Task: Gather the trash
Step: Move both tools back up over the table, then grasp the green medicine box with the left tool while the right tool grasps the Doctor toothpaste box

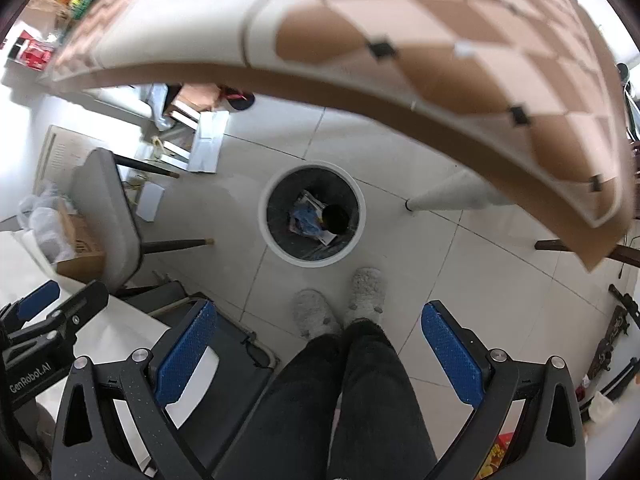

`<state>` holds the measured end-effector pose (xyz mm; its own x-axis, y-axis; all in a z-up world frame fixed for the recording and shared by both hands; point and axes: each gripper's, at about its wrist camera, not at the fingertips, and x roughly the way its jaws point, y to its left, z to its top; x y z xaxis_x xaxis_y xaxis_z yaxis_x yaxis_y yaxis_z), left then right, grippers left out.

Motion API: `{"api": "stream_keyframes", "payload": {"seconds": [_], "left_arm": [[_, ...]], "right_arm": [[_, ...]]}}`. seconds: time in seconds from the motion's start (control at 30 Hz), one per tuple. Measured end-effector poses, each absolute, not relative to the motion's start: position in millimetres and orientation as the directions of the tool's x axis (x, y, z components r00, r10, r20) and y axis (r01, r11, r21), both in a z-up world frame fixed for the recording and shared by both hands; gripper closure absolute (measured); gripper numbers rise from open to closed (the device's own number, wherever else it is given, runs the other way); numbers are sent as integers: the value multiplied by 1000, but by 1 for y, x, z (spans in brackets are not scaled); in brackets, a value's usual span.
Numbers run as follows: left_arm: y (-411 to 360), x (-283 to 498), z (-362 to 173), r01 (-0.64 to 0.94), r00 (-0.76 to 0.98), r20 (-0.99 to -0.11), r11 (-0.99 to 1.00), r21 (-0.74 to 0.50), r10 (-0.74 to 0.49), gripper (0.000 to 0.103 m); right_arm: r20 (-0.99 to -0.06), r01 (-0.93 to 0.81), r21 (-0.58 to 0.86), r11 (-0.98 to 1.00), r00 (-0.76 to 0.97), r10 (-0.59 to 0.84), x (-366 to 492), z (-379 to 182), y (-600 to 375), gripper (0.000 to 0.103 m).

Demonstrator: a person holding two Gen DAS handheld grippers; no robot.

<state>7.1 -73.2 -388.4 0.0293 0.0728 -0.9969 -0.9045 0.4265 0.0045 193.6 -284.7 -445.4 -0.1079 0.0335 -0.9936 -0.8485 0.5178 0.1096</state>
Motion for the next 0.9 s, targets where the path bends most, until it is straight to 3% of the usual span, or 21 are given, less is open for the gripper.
{"api": "stream_keyframes", "payload": {"seconds": [0.23,0.43,0.5,0.63,0.9], "left_arm": [[-49,22,-318,-900,65,-979,434,26,192,5],[-2,79,-269,-901,64,-939,424,91,338,5],[20,103,-260,-904,66,-932,417,96,356,0],[65,147,-253,-909,63,-928,404,99,367,0],[149,264,-267,-794,-55,-884,517,321,465,0]], "right_arm": [[-981,-817,188,544,-134,138,213,-369,-269,0],[-965,-772,245,587,-137,223,265,-324,-234,0],[-964,-770,246,588,-129,234,285,-320,-218,0],[-964,-768,234,596,-102,246,354,-308,-177,0],[-980,-770,150,620,-33,195,514,-326,-86,0]]}}
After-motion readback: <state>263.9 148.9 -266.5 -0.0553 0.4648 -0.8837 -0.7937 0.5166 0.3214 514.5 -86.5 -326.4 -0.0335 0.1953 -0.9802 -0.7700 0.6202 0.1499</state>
